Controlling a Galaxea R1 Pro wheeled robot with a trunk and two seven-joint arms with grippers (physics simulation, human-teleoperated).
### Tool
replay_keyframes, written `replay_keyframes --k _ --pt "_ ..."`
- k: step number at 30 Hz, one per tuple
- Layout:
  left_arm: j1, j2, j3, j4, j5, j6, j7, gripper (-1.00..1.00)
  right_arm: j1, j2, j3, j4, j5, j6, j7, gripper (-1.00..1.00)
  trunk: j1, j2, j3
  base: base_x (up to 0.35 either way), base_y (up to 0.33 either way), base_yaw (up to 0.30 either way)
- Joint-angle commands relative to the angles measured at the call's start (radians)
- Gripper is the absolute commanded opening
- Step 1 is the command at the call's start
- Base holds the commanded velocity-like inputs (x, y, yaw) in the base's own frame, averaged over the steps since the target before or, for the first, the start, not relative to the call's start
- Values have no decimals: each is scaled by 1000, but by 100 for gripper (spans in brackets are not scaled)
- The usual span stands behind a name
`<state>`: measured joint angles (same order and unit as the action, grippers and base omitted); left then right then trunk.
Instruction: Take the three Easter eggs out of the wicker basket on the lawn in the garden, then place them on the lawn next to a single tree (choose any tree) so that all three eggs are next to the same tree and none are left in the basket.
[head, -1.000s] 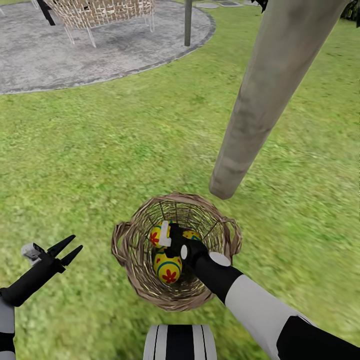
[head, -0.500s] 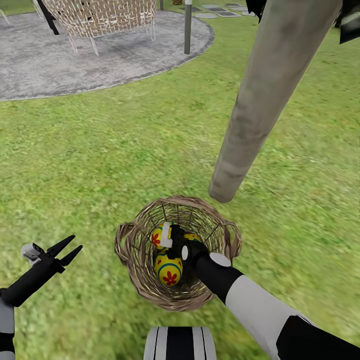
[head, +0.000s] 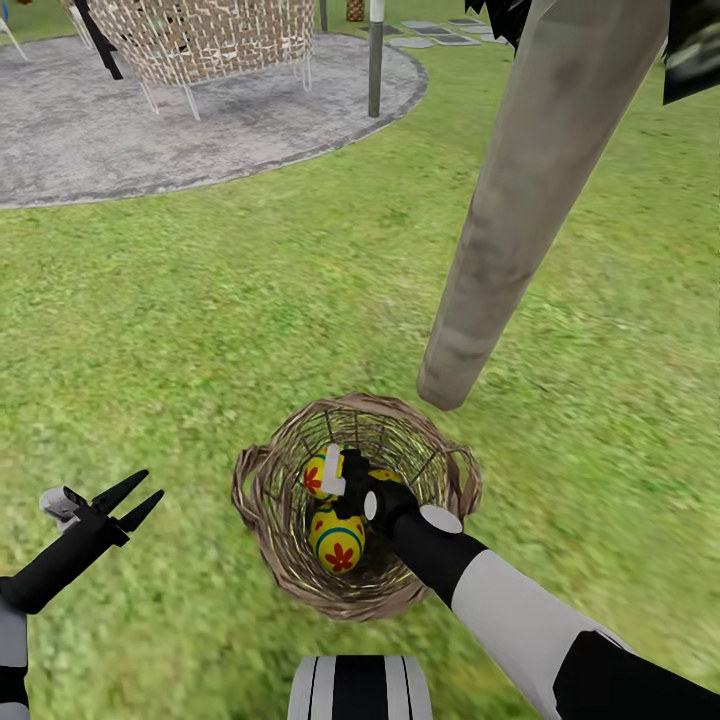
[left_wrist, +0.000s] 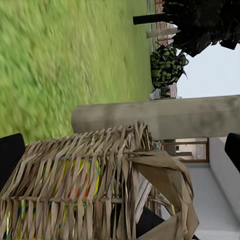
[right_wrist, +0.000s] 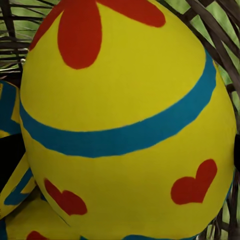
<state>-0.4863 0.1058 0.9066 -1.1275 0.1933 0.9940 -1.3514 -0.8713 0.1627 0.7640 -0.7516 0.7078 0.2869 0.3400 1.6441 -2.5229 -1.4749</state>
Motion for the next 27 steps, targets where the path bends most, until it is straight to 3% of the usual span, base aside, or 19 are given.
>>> replay_keyframes --k 1,9,11,22,27 --pt "0 1 0 0 0 0 0 100 0 0 0 0 0 0 0 -100 0 0 4 0 0 0" --pt "0 0 1 0 0 0 0 100 0 -2 0 -1 0 0 -1 -100 -2 1 19 0 0 0" --pt "0 1 19 5 -1 0 0 100 0 -2 0 -2 0 0 -1 -100 -3 2 27 0 0 0" --pt "0 8 17 6 -4 3 5 100 0 -4 0 -2 1 0 -1 -100 -8 4 70 -30 0 0" --pt "0 8 17 5 -5 5 6 100 0 -16 0 -3 1 0 -1 -100 -10 5 89 -6 0 0"
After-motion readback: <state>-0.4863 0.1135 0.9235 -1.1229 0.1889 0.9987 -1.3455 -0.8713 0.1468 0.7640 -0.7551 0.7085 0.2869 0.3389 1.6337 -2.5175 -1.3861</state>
